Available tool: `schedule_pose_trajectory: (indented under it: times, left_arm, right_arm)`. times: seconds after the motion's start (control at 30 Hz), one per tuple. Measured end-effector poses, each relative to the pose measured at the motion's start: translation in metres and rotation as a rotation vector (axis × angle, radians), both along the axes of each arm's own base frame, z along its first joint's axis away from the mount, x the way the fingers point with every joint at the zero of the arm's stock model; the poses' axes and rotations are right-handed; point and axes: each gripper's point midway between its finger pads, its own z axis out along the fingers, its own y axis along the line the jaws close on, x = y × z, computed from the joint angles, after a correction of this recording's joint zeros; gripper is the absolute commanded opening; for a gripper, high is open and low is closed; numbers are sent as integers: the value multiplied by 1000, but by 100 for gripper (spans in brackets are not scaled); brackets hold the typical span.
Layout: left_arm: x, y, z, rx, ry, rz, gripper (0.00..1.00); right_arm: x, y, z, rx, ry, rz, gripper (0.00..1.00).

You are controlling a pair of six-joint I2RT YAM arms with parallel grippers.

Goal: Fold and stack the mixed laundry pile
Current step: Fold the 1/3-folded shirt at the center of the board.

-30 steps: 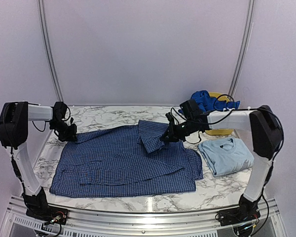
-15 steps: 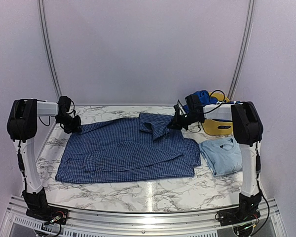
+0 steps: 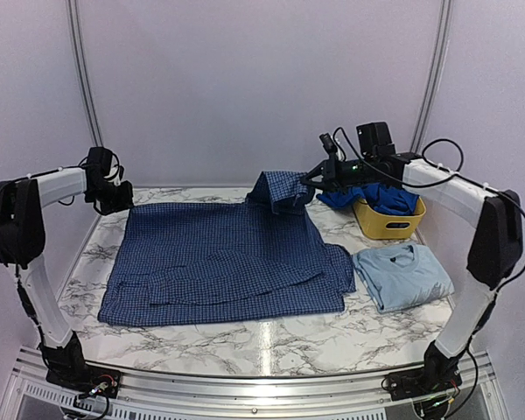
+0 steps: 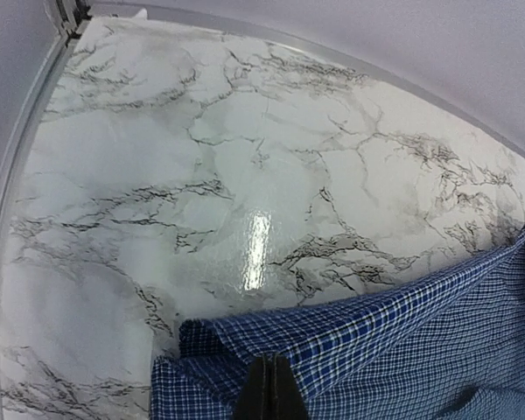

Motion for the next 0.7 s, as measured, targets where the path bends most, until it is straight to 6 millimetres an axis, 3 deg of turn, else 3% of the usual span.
schedule_pose_trajectory:
  times: [0.17, 0.5, 0.6, 0.7]
  left_arm:
    - [-23, 10, 21, 72, -42, -6, 0]
    - [-82, 17, 1, 146, -43, -41, 0]
    - [-90, 18, 11, 158, -89, -50, 0]
    - [-92, 20, 24, 191, -143, -59, 0]
  right_arm:
    - [-47, 10, 31, 11, -49, 40, 0]
    - [-123, -10, 63, -28, -96, 20, 0]
    - [-146, -13, 68, -25, -113, 35, 0]
    - [-163, -18, 60, -35, -101, 43, 0]
